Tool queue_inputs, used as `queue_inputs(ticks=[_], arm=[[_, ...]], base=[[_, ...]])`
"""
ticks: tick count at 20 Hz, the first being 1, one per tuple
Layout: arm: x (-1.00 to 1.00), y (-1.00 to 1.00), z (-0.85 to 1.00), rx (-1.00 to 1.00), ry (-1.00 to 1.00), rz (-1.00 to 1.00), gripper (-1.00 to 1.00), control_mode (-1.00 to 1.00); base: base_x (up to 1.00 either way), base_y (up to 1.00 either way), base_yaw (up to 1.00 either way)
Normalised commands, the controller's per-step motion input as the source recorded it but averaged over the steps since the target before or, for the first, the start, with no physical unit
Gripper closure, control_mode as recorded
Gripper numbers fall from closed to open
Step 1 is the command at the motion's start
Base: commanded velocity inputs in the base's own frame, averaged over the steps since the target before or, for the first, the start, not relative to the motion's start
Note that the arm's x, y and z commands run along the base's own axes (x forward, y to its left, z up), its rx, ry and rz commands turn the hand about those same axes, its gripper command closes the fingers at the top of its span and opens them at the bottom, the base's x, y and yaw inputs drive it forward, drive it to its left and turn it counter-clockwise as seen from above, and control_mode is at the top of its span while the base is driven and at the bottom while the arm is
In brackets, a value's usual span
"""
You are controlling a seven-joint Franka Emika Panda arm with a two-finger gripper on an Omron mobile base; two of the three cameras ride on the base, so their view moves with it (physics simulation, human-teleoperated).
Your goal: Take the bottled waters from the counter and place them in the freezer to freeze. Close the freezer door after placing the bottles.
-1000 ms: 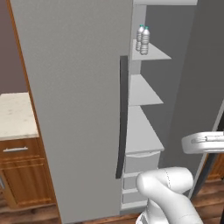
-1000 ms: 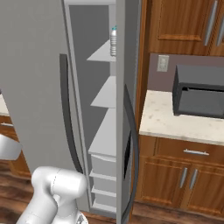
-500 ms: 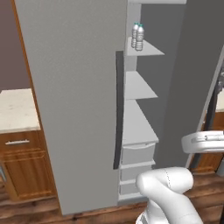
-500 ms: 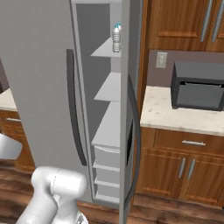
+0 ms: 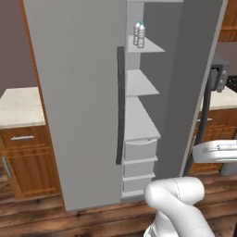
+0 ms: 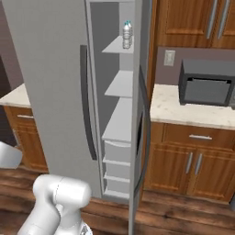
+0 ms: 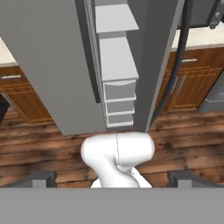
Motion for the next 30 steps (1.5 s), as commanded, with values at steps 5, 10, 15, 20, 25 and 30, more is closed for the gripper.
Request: queue_inputs(ticks=[5,10,15,20,25,30], arm=[[0.0,0.0,0.0,0.0,0.0,0.0,-1.0,1.0],[0.0,0.0,0.0,0.0,0.0,0.0,-1.0,1.0],[0.0,0.0,0.0,0.0,0.0,0.0,-1.0,1.0],[0.0,0.0,0.0,0.0,0.0,0.0,-1.0,1.0],[0.0,0.0,0.0,0.0,0.0,0.0,-1.0,1.0],[0.0,0.0,0.0,0.0,0.0,0.0,-1.0,1.0]], base=[[-0.16,-0.4,-0.01],[-0.01,-0.58,0.0],[-0.07,-0.58,0.0],[-0.01,-0.26,0.0],[0.09,0.0,0.0],[0.37,0.0,0.0]])
